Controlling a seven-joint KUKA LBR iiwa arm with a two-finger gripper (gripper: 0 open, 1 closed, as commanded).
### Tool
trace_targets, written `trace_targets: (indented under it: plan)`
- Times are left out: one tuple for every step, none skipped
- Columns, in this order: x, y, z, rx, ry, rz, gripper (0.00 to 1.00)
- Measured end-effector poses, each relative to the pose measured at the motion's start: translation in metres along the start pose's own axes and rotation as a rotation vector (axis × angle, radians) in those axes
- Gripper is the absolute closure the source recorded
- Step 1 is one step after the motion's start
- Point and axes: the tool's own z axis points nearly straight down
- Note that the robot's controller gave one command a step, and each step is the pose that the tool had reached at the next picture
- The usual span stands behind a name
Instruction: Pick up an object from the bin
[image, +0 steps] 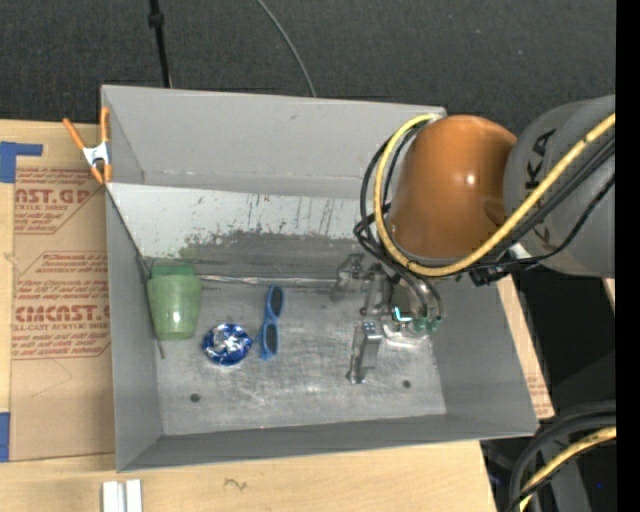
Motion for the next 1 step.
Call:
trace_targets:
  plan:
    - [-0.0448, 0.0577, 0.0688, -0.003, -0.005, -0.020, 0.00]
